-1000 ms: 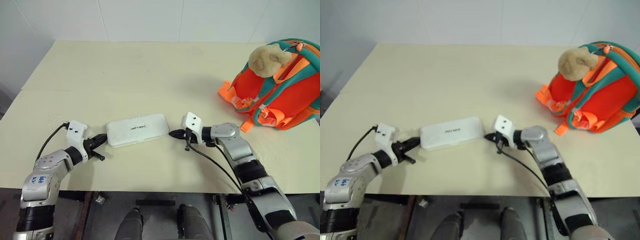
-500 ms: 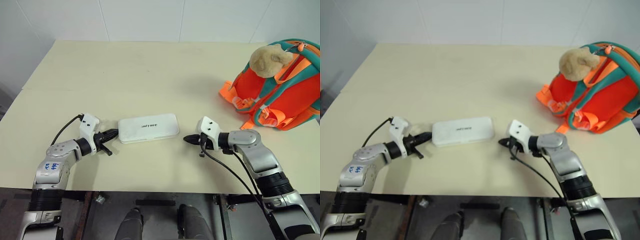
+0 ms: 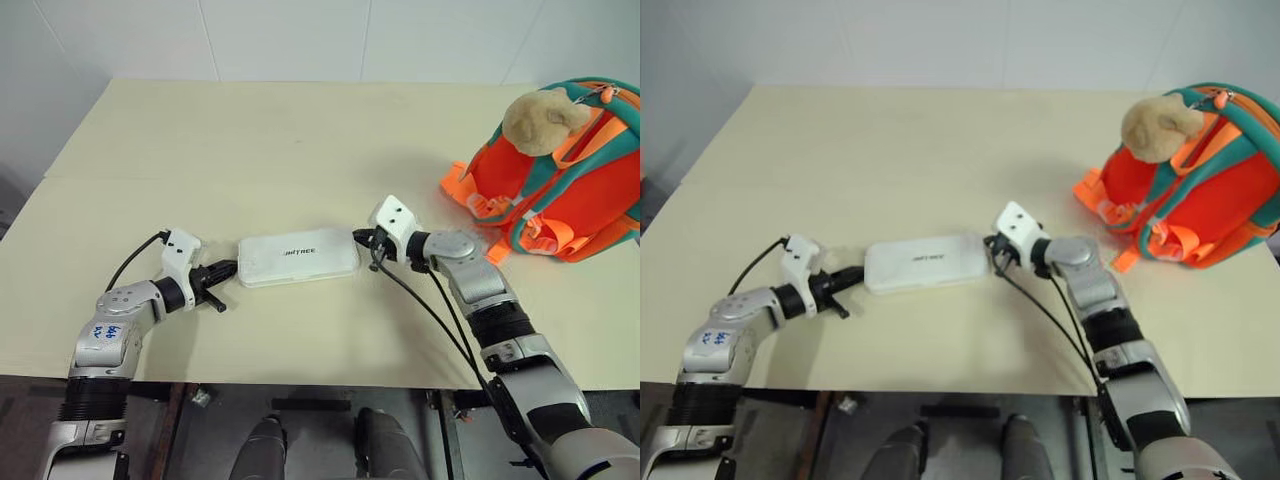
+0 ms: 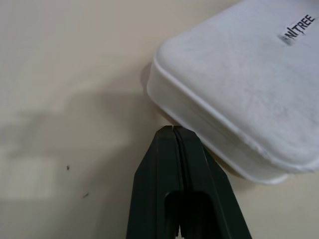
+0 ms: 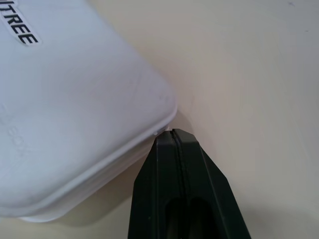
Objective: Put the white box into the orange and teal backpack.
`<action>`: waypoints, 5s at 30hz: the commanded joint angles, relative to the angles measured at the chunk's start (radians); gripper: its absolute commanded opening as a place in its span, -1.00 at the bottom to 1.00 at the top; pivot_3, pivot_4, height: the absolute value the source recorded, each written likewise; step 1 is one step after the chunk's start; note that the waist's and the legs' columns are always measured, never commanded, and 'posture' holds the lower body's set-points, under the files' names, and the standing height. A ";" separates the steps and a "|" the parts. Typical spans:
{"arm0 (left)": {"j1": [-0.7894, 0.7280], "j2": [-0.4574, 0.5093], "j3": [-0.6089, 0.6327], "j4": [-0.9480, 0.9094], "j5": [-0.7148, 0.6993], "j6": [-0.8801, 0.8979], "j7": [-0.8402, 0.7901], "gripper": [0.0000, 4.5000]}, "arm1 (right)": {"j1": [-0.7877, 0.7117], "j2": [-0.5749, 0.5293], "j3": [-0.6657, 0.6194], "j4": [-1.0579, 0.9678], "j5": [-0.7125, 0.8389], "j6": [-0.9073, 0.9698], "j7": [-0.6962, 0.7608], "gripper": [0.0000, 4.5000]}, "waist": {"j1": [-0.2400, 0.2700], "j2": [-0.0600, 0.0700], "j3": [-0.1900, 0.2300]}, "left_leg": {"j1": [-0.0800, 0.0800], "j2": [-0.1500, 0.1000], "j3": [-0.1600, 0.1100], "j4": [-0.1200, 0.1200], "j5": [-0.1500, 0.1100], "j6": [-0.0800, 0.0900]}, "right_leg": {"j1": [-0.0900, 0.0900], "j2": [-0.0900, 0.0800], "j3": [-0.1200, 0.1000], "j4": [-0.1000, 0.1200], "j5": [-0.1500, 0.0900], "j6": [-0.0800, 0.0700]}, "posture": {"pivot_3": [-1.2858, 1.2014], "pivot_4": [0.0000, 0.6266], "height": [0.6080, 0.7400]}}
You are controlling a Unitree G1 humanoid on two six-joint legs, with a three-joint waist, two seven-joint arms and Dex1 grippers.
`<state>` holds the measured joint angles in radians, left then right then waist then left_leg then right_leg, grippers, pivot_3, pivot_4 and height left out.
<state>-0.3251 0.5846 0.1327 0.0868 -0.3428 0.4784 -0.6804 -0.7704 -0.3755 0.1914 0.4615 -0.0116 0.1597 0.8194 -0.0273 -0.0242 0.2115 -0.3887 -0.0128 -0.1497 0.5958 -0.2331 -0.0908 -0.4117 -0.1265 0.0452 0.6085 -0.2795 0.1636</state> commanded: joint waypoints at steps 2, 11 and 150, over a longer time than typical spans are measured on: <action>-0.028 -0.015 -0.012 0.002 0.011 -0.029 -0.006 -0.98 | 0.031 -0.012 0.001 -0.081 0.006 0.019 0.016 -1.00 | -0.001 0.000 0.000 | 0.000 0.000 0.000 0.000 0.000 0.000 | 0.000 0.000 0.000 0.000 0.000 0.000 | 0.03 -0.52 1.00; -0.095 -0.053 -0.043 0.062 0.032 -0.063 -0.018 -0.98 | 0.129 -0.082 -0.014 -0.270 0.019 0.149 0.034 -1.00 | -0.002 0.000 0.000 | 0.000 0.000 0.000 0.000 0.000 0.000 | 0.000 0.000 0.000 0.001 0.000 0.001 | 0.03 -0.52 1.00; -0.535 -0.195 0.046 0.695 -0.176 0.497 -0.410 -0.02 | 0.047 -0.209 -0.047 -0.353 0.343 0.643 0.188 1.00 | -0.001 0.001 0.000 | -0.003 -0.002 0.001 0.013 -0.002 0.005 | 0.005 -0.001 0.000 -0.004 0.007 0.006 | 0.03 -0.52 1.00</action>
<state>-0.8394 0.3957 0.1654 0.7912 -0.4931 0.9644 -1.0877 -0.7236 -0.5818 0.1759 0.1516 0.3116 0.8139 1.0086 -0.0286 -0.0228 0.2113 -0.3922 -0.0145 -0.1483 0.6085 -0.2347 -0.0861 -0.4078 -0.1275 0.0453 0.6045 -0.2727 0.1698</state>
